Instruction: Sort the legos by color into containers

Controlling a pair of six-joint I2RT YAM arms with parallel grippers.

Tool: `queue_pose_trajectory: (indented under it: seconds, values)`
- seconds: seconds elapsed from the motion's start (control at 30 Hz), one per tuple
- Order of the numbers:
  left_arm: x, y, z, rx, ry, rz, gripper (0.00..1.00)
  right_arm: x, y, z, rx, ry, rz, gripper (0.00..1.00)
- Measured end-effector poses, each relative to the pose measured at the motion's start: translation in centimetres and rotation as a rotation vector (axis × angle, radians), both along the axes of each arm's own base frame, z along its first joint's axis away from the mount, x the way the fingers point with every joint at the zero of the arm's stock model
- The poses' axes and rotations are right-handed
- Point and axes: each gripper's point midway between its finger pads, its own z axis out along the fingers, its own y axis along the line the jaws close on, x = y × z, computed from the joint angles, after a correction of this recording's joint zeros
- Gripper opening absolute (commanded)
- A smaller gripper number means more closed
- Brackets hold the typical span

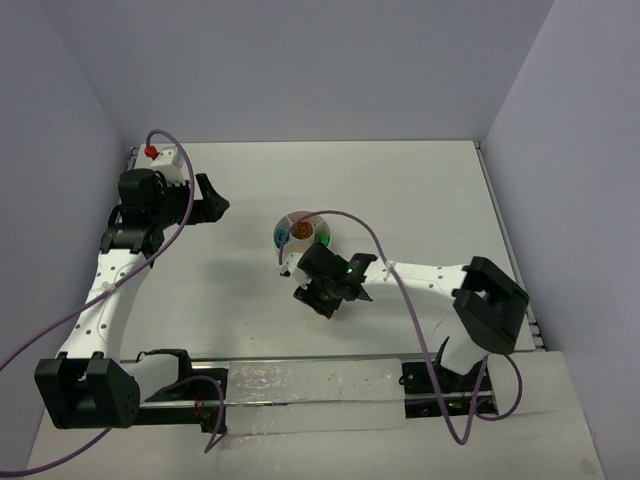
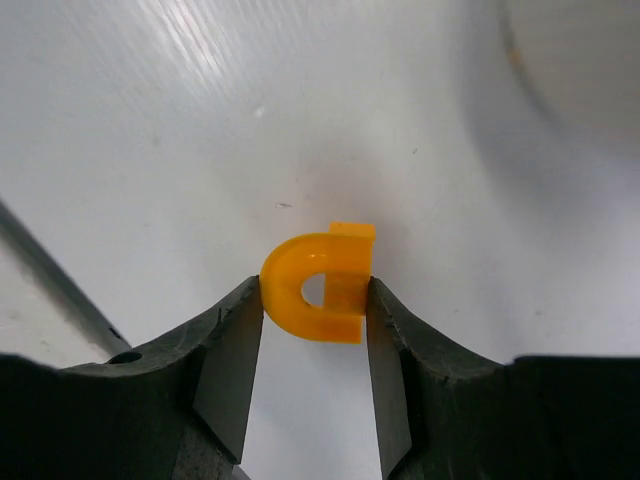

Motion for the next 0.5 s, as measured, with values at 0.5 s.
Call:
queue_pose_trajectory:
  seconds: [0.5]
  values:
    - [0.3, 0.0, -0.2, 0.003, 0.004, -0.001, 0.99, 6.6, 3.1, 9.0, 0.172, -0.353, -0.027, 0.00]
